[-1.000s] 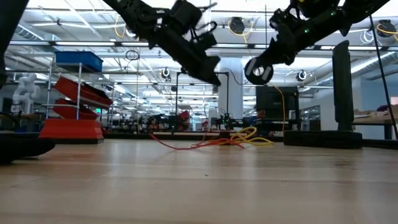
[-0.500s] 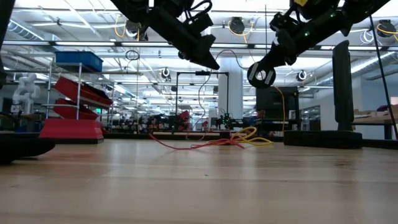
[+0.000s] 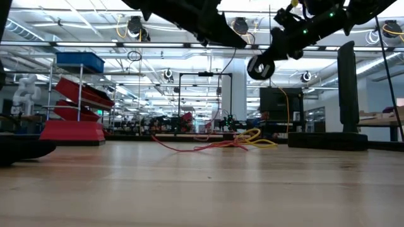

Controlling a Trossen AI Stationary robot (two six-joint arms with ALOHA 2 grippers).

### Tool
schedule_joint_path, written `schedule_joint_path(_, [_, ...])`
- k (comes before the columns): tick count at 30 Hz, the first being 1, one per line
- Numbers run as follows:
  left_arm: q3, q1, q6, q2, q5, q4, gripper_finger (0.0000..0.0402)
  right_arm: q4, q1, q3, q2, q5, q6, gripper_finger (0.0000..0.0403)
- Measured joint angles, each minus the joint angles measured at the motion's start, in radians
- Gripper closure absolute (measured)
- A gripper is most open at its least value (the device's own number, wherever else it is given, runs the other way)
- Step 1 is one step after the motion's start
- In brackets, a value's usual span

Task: Coil cords
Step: Uncoil the red wire from the spool

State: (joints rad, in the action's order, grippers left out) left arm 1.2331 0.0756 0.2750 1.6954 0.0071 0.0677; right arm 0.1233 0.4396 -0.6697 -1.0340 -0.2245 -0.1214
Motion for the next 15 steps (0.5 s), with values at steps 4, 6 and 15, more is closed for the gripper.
schedule_joint_path(4, [0.000, -0.027, 0.000, 0.045, 0.058, -0.014, 0.0402, 0.097, 0.006, 0.000, 0.000, -0.014, 0.000, 0.0403])
schedule_joint_path(6, [0.000, -0.034, -0.004, 0.074, 0.068, -0.018, 0.0402, 0.153, 0.007, 0.000, 0.000, -0.013, 0.005, 0.0403])
schedule_joint_path(15, [0.000, 0.014, -0.004, 0.189, -0.074, -0.109, 0.0402, 0.266, 0.004, 0.000, 0.000, 0.096, 0.051, 0.0403])
